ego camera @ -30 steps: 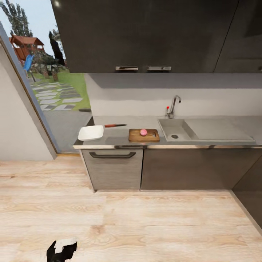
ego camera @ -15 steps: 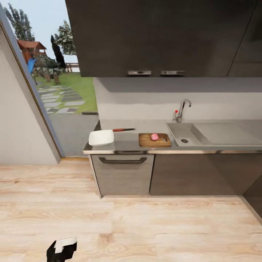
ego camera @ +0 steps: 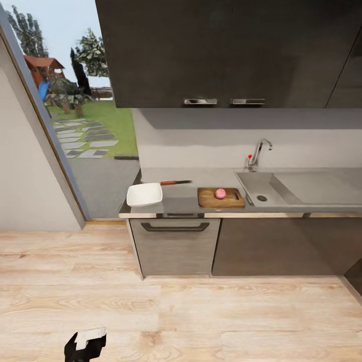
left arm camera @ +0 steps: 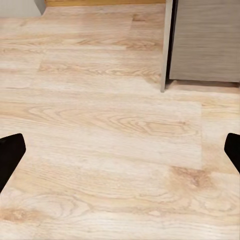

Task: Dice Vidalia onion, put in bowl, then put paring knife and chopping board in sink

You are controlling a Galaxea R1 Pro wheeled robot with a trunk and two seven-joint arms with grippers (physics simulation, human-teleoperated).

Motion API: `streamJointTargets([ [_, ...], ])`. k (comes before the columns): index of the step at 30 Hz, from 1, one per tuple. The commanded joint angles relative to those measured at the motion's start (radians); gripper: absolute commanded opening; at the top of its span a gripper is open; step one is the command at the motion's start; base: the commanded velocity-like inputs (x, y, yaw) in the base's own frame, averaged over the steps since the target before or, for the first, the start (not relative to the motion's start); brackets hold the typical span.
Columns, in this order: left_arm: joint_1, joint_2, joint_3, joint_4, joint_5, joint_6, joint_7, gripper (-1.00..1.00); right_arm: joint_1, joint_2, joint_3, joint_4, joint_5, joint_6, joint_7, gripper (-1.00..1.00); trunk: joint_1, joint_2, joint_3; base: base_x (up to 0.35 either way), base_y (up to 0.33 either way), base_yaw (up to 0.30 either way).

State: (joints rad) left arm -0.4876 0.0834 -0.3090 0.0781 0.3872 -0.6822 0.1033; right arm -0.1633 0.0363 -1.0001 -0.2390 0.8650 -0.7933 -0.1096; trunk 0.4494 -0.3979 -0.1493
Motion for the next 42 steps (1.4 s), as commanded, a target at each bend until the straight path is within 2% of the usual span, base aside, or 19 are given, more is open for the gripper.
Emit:
streamJointTargets([
  [1, -0.002, -0.001, -0.009, 0.003, 0.001, -0.004, 0.006, 1.00, -0.001, 0.000, -0.003, 0.000, 0.011, -0.001, -0.008, 1.00, 0.001, -0.002, -0.002, 0.000, 0.000, 0.000],
  [11, -0.001, -0.001, -0.009, 0.003, 0.001, -0.005, 0.006, 1.00, -0.001, 0.000, -0.003, 0.000, 0.011, -0.001, -0.008, 1.00, 0.001, -0.002, -0.002, 0.024, 0.022, 0.000],
  [26, -0.002, -0.001, -0.009, 0.003, 0.001, -0.004, 0.006, 1.00, -0.001, -0.001, -0.002, 0.000, 0.011, 0.002, -0.008, 1.00, 0.001, -0.002, -0.002, 0.174, 0.228, 0.000],
  [30, -0.001, 0.002, -0.008, 0.003, 0.002, -0.004, 0.014, 1.00, -0.006, 0.008, 0.000, -0.021, 0.012, 0.004, -0.023, 1.00, 0.001, -0.002, -0.002, 0.183, 0.237, 0.000],
  [34, -0.002, 0.006, -0.007, 0.003, 0.002, 0.011, 0.018, 1.00, -0.082, 0.038, 0.001, -0.176, 0.010, 0.029, -0.146, 1.00, 0.001, -0.002, -0.002, 0.068, 0.079, 0.000],
  [36, -0.001, 0.006, -0.007, 0.002, 0.002, 0.054, 0.018, 1.00, -0.102, 0.077, 0.006, -0.323, 0.010, 0.097, -0.216, 1.00, 0.001, -0.002, -0.002, 0.020, 0.023, 0.000],
  [37, -0.001, 0.006, -0.007, 0.002, 0.002, 0.081, 0.018, 1.00, -0.107, 0.106, 0.017, -0.418, 0.010, 0.149, -0.238, 1.00, 0.001, -0.002, -0.002, 0.010, 0.011, 0.000],
  [38, -0.001, 0.006, -0.007, 0.001, 0.003, 0.106, 0.018, 1.00, -0.111, 0.138, 0.048, -0.537, 0.008, 0.227, -0.251, 1.00, 0.001, -0.002, -0.002, 0.006, 0.007, 0.000],
  [40, -0.001, 0.006, -0.007, 0.001, 0.004, 0.135, 0.018, 1.00, -0.115, 0.138, 0.144, -0.773, -0.017, 0.404, -0.265, 1.00, 0.001, -0.002, -0.002, 0.003, 0.004, 0.000],
  [41, -0.001, 0.006, -0.007, 0.001, 0.003, 0.143, 0.018, 1.00, -0.116, 0.138, 0.201, -0.881, -0.055, 0.496, -0.269, 1.00, 0.001, -0.002, -0.002, 0.002, 0.002, 0.000],
  [42, -0.002, 0.005, -0.007, 0.001, 0.004, 0.147, 0.018, 1.00, -0.117, 0.138, 0.260, -0.983, -0.109, 0.587, -0.271, 1.00, 0.001, -0.002, -0.002, 0.001, 0.001, 0.000],
])
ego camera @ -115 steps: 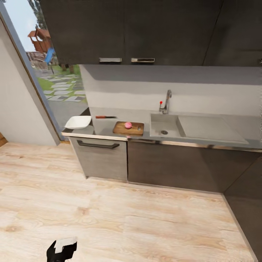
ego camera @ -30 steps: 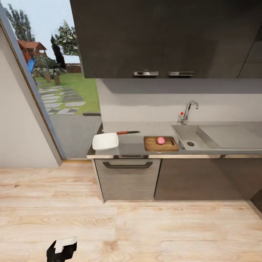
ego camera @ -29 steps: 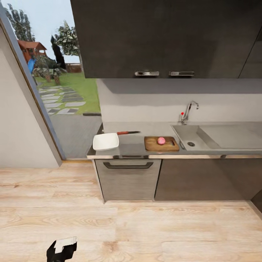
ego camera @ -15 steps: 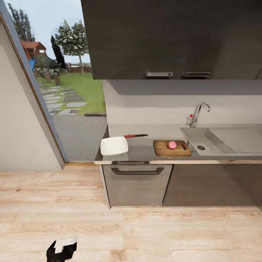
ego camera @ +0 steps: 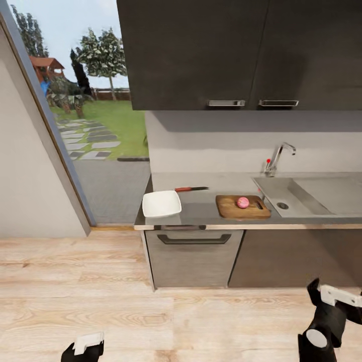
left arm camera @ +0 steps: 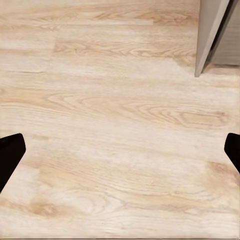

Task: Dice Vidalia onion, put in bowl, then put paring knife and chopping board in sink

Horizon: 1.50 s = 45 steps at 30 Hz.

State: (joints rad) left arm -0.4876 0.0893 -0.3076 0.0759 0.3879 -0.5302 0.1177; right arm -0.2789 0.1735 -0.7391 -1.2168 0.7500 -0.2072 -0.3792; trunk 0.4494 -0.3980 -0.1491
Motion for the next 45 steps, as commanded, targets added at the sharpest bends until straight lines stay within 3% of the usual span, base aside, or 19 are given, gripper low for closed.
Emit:
streamJointTargets([
  [1, -0.002, -0.001, -0.008, 0.004, 0.003, -0.001, 0.003, 1.00, -0.002, 0.001, 0.057, -0.097, -0.057, 0.083, -0.003, 1.00, 0.001, -0.002, -0.002, 0.000, 0.000, 0.000],
  [3, -0.002, -0.001, -0.008, 0.004, 0.003, 0.002, 0.002, 1.00, -0.003, 0.001, 0.159, -0.249, -0.156, 0.219, -0.005, 1.00, 0.001, -0.002, -0.002, 0.000, 0.000, 0.000],
  [4, -0.002, -0.001, -0.008, 0.004, 0.003, 0.003, 0.002, 1.00, -0.003, 0.001, 0.181, -0.279, -0.170, 0.250, -0.005, 1.00, 0.001, -0.002, -0.002, 0.000, 0.000, 0.000],
  [7, -0.002, -0.002, -0.008, 0.004, 0.003, 0.005, 0.002, 1.00, -0.005, -0.002, 0.296, -0.380, -0.212, 0.452, -0.005, 1.00, 0.001, -0.002, -0.002, 0.000, 0.000, 0.000],
  [8, -0.002, -0.004, -0.008, 0.004, 0.003, 0.005, 0.001, 1.00, -0.030, -0.054, 0.388, -0.402, -0.222, 0.588, -0.005, 1.00, 0.001, -0.002, -0.002, 0.000, 0.000, 0.000],
  [9, -0.002, -0.004, -0.008, 0.004, 0.002, 0.005, 0.001, 1.00, -0.068, -0.083, 0.449, -0.409, -0.228, 0.670, -0.004, 1.00, 0.001, -0.002, -0.002, 0.000, 0.000, 0.000],
  [11, -0.002, -0.005, -0.008, 0.004, 0.002, 0.006, 0.001, 1.00, -0.129, -0.102, 0.490, -0.414, -0.233, 0.756, 0.001, 1.00, 0.001, -0.002, -0.002, 0.000, 0.000, 0.000],
  [12, -0.002, -0.005, -0.008, 0.004, 0.002, 0.006, 0.001, 1.00, -0.147, -0.105, 0.496, -0.414, -0.234, 0.776, 0.004, 1.00, 0.001, -0.002, -0.002, 0.000, 0.000, 0.000],
  [19, -0.002, -0.005, -0.008, 0.004, 0.003, 0.006, 0.000, 1.00, -0.485, -0.119, 0.520, -0.408, -0.238, 1.113, 0.187, 1.00, 0.001, -0.002, -0.002, 0.000, 0.000, 0.000],
  [20, -0.001, -0.005, -0.008, 0.004, 0.002, 0.006, 0.000, 1.00, -0.515, -0.119, 0.520, -0.404, -0.238, 1.129, 0.200, 1.00, 0.001, -0.002, -0.002, 0.000, 0.000, 0.000],
  [22, -0.001, -0.005, -0.008, 0.004, 0.002, 0.006, 0.000, 1.00, -0.669, -0.119, 0.521, -0.351, -0.239, 1.171, 0.237, 1.00, 0.001, -0.002, -0.002, 0.000, 0.000, 0.000],
  [23, -0.001, -0.005, -0.008, 0.004, 0.003, 0.006, 0.000, 1.00, -0.699, -0.120, 0.521, -0.332, -0.239, 1.176, 0.240, 1.00, 0.001, -0.002, -0.002, 0.000, 0.000, 0.000],
  [25, -0.001, -0.005, -0.008, 0.004, 0.002, 0.006, -0.001, 1.00, -0.815, -0.120, 0.521, -0.218, -0.239, 1.186, 0.249, 1.00, 0.001, -0.002, -0.002, 0.048, 0.030, 0.000],
  [27, -0.002, -0.004, -0.008, 0.004, 0.002, 0.006, -0.001, 1.00, -0.933, -0.122, 0.520, -0.022, -0.239, 1.189, 0.252, 1.00, 0.001, -0.002, -0.002, 0.134, 0.094, 0.000],
  [30, -0.001, -0.002, -0.008, 0.004, 0.003, 0.006, 0.000, 1.00, -1.042, -0.134, 0.518, 0.188, -0.239, 1.189, 0.255, 1.00, 0.001, -0.002, -0.002, 0.196, 0.150, 0.000],
  [34, -0.002, 0.000, -0.007, 0.003, 0.003, 0.008, 0.001, 1.00, -1.091, -0.141, 0.517, 0.283, -0.248, 1.189, 0.259, 1.00, 0.001, -0.002, -0.002, 0.231, 0.184, 0.000],
  [37, -0.001, 0.006, -0.006, 0.003, 0.003, 0.008, 0.002, 1.00, -1.104, -0.144, 0.517, 0.308, -0.299, 1.191, 0.306, 1.00, 0.001, -0.002, -0.002, 0.240, 0.193, 0.000],
  [40, -0.001, 0.008, -0.005, 0.002, 0.003, 0.009, 0.002, 1.00, -1.107, -0.145, 0.519, 0.315, -0.318, 1.192, 0.332, 1.00, 0.001, -0.002, -0.002, 0.243, 0.195, 0.000],
  [45, -0.001, 0.022, -0.008, 0.003, 0.002, 0.009, 0.001, 1.00, -1.079, -0.174, 0.491, 0.294, -0.341, 1.164, 0.303, 1.00, 0.001, -0.002, -0.002, 0.000, 0.000, 0.000],
])
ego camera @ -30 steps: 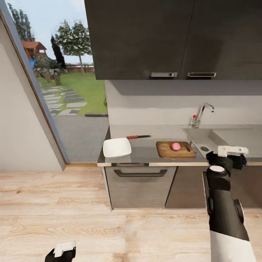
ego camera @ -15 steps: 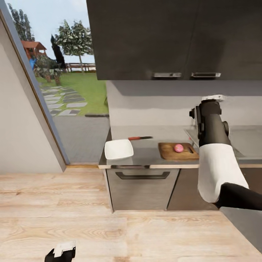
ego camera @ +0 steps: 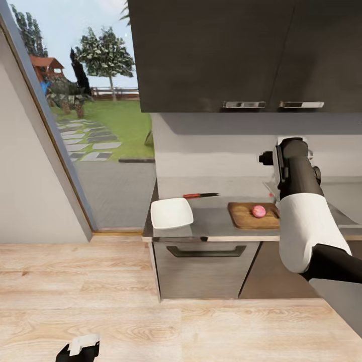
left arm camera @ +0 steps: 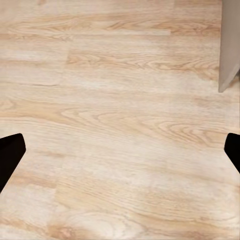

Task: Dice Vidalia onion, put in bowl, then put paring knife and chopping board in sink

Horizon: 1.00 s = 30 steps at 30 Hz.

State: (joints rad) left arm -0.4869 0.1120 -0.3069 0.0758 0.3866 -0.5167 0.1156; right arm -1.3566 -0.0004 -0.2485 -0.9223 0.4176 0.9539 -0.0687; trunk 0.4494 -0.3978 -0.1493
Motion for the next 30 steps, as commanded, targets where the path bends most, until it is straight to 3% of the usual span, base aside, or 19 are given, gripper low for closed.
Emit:
streamJointTargets([
  [1, -0.002, -0.001, -0.009, 0.003, 0.003, -0.005, 0.004, 1.00, 0.005, -0.006, -0.006, 0.006, -0.013, -0.003, -0.013, 1.00, 0.001, -0.002, -0.002, 0.000, 0.047, 0.000],
  [4, -0.001, 0.000, -0.008, 0.003, 0.003, -0.005, 0.005, 1.00, 0.022, 0.010, 0.011, 0.023, -0.033, 0.013, -0.030, 1.00, 0.001, -0.002, -0.002, 0.000, 0.164, 0.000],
  [14, -0.002, 0.001, -0.008, 0.002, 0.003, -0.005, 0.006, 1.00, 0.078, -0.017, 0.067, 0.051, 0.021, 0.031, 0.015, 1.00, 0.001, -0.002, -0.002, 0.000, 0.286, -0.012],
  [24, -0.002, 0.001, -0.008, 0.002, 0.003, -0.005, 0.005, 1.00, 0.089, -0.033, 0.066, 0.051, 0.079, 0.031, 0.071, 1.00, 0.001, -0.002, 0.001, 0.000, 0.307, -0.199],
  [30, -0.002, 0.001, -0.008, 0.002, 0.003, -0.005, 0.005, 1.00, 0.089, -0.050, 0.064, 0.051, 0.118, 0.031, 0.072, 1.00, 0.001, -0.002, 0.004, 0.000, 0.307, -0.250],
])
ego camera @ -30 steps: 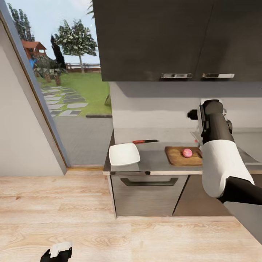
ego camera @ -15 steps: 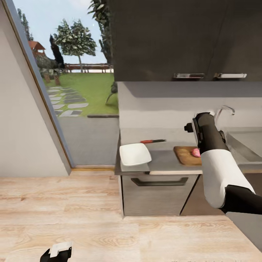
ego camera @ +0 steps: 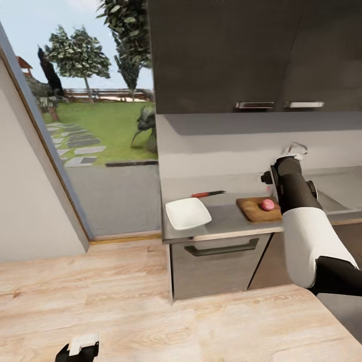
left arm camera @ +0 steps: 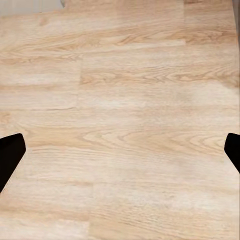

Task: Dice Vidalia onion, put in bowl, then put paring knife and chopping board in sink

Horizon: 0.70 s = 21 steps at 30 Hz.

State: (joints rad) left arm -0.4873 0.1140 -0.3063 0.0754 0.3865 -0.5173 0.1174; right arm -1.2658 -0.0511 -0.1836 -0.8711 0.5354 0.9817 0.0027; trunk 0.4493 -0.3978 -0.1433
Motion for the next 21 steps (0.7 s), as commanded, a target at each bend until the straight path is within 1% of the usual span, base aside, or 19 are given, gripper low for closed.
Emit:
streamJointTargets([
  [1, -0.001, 0.000, -0.008, 0.003, 0.003, -0.004, 0.003, 1.00, -0.001, 0.000, -0.001, 0.000, 0.000, 0.003, 0.000, 1.00, 0.001, -0.002, -0.002, 0.000, 0.307, -0.253],
  [11, -0.001, 0.000, -0.009, 0.003, 0.003, -0.004, 0.002, 1.00, -0.001, -0.003, 0.000, 0.000, -0.002, 0.003, 0.000, 1.00, 0.001, -0.002, 0.001, 0.000, 0.307, -0.251],
  [21, -0.002, 0.000, -0.009, 0.003, 0.003, -0.004, 0.002, 1.00, -0.001, -0.003, 0.000, 0.000, -0.003, 0.003, 0.000, 1.00, 0.001, -0.002, 0.001, 0.001, 0.307, -0.220],
])
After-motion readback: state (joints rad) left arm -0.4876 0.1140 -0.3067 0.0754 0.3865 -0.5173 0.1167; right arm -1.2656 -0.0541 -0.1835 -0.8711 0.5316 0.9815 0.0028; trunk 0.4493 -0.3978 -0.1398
